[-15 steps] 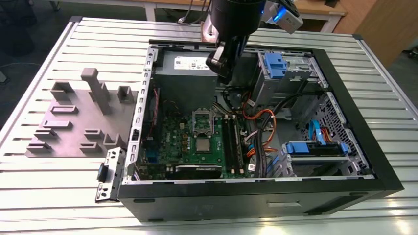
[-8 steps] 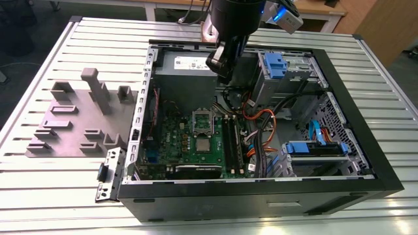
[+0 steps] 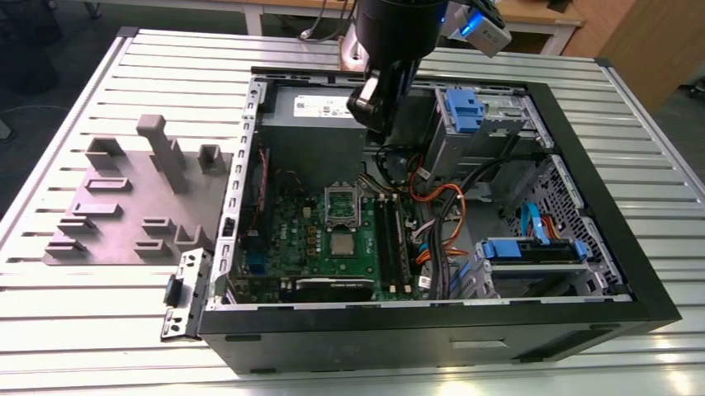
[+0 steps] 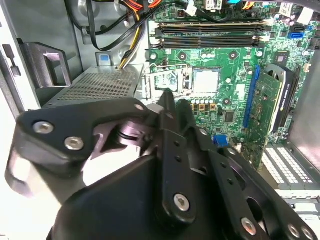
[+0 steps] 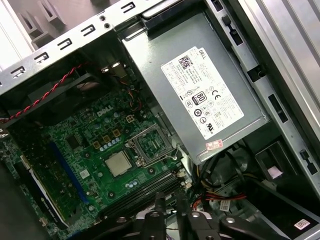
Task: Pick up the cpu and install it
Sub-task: 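Close the cpu cover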
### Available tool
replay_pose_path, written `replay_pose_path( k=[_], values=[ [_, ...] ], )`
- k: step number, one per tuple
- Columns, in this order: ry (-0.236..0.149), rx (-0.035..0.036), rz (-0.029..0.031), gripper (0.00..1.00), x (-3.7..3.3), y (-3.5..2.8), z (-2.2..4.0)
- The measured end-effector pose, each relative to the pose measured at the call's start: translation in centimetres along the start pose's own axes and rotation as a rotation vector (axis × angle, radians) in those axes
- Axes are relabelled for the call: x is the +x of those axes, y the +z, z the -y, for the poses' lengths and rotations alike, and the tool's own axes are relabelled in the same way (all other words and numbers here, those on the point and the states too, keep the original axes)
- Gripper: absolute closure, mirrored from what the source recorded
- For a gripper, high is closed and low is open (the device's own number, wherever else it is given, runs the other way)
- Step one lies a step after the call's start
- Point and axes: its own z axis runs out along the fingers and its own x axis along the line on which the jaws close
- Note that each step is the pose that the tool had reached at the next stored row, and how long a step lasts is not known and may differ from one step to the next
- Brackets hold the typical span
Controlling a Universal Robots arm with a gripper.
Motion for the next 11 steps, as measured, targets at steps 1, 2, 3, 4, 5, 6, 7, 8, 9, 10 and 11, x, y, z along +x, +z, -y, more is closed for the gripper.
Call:
replay_pose_path(
  k=[1,2,3,4,5,6,7,8,9,10,11],
  values=[
    [0.0,0.0002,-0.0003,0.76,0.0,0.0,0.0],
    [0.0,0.0005,-0.0008,0.7,0.0,0.0,0.0],
    [0.0,0.0007,-0.001,0.7,0.0,0.0,0.0],
    [0.0,0.0009,-0.0014,0.64,0.0,0.0,0.0],
    [0.0,0.0011,-0.0018,0.64,0.0,0.0,0.0],
    [0.0,0.0013,-0.0021,0.66,0.0,0.0,0.0],
    [0.0,0.0016,-0.0025,0.73,0.0,0.0,0.0],
    [0.0,0.0018,-0.0029,0.73,0.0,0.0,0.0],
    [0.0,0.002,-0.0032,0.79,0.0,0.0,0.0],
    [0.0,0.0023,-0.0036,0.85,0.0,0.0,0.0],
    [0.0,0.0024,-0.0039,0.85,0.0,0.0,0.0]
  ],
)
